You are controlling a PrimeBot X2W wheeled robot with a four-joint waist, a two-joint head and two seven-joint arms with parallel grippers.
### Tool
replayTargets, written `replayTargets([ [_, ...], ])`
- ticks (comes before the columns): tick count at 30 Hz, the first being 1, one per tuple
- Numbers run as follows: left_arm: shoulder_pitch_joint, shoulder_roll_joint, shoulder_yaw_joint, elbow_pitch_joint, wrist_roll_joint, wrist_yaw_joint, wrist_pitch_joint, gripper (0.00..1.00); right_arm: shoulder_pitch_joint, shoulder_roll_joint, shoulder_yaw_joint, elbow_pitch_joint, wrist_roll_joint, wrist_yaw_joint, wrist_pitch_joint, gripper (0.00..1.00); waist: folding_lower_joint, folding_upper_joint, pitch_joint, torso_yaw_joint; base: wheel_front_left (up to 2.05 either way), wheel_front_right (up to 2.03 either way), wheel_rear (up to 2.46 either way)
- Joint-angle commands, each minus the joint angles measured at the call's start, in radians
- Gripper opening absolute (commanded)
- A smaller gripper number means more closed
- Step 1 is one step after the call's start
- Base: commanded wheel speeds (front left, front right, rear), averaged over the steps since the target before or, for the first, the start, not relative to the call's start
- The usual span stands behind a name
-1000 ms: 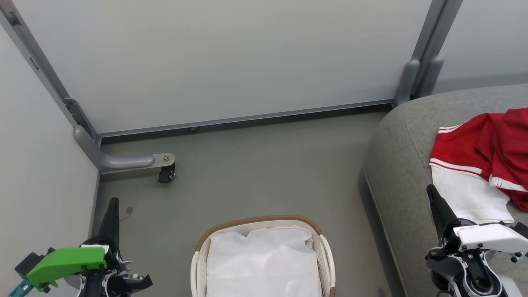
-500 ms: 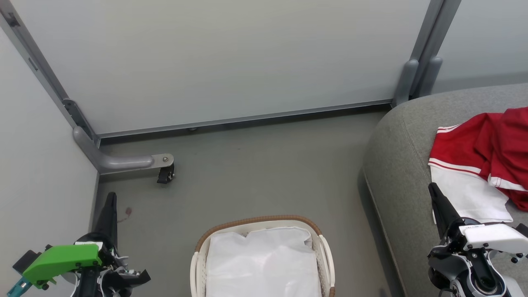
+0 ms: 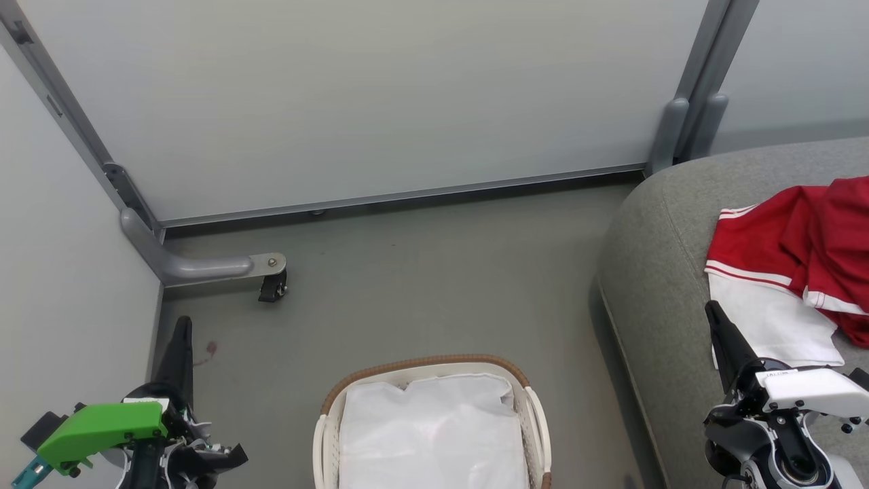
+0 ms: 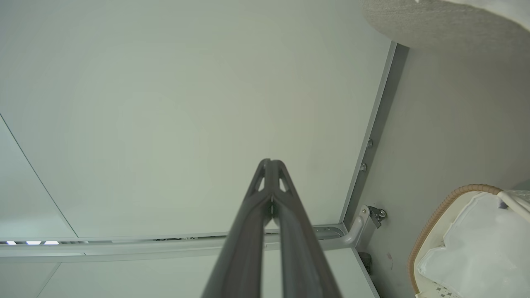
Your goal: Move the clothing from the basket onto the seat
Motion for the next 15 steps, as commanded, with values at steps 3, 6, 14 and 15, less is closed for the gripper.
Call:
replayTargets([
  [3, -0.010, 0.006, 0.002, 0.000, -0.003, -0.004, 0.003, 0.00, 0.011, -0.006, -0.002, -0.004, 0.003, 0.000, 0.004, 0.00, 0.0000, 0.0000, 0.000, 0.000, 0.00, 0.00, 0.00],
  [6, -0.010, 0.006, 0.002, 0.000, -0.003, -0.004, 0.003, 0.00, 0.011, -0.006, -0.002, -0.004, 0.003, 0.000, 0.003, 0.00, 0.0000, 0.0000, 0.000, 0.000, 0.00, 0.00, 0.00],
  [14, -0.010, 0.006, 0.002, 0.000, -0.003, -0.004, 0.003, 0.00, 0.011, -0.006, -0.002, -0.004, 0.003, 0.000, 0.004, 0.00, 0.0000, 0.0000, 0.000, 0.000, 0.00, 0.00, 0.00],
  [15, -0.010, 0.006, 0.002, 0.000, -0.003, -0.004, 0.003, 0.00, 0.011, -0.006, -0.002, -0.004, 0.003, 0.000, 0.004, 0.00, 0.0000, 0.0000, 0.000, 0.000, 0.00, 0.00, 0.00],
])
